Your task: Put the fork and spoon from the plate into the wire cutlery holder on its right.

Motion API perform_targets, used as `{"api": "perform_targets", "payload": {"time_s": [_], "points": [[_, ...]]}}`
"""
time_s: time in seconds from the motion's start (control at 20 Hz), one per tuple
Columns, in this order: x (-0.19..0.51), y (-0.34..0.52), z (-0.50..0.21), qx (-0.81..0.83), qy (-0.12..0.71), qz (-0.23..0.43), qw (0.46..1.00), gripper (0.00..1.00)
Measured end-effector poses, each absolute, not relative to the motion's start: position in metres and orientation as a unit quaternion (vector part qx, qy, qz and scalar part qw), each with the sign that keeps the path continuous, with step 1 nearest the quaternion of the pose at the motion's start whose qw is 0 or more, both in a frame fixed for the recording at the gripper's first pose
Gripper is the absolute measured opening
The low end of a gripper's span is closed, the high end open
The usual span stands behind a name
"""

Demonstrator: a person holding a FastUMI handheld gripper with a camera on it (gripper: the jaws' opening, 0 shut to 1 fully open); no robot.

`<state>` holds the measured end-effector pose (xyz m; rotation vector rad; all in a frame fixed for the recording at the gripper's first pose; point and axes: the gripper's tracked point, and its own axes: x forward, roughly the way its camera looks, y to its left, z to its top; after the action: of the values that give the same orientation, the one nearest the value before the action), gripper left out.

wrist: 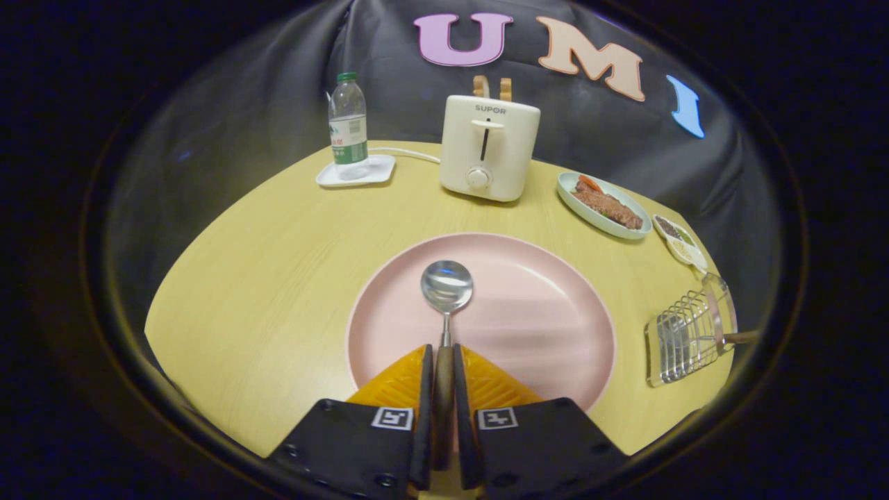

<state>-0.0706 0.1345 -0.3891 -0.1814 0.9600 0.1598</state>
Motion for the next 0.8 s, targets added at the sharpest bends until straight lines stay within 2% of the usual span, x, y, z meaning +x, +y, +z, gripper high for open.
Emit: {"api": "perform_targets", "payload": {"time_s": [0.4,0.8], "points": [[-0.071,0.134,-0.390,-0.091,0.475,0.100,0.870,0.07],[-0.069,0.111,-0.358,-0.093,0.482,0.108,0.865,0.07]]}}
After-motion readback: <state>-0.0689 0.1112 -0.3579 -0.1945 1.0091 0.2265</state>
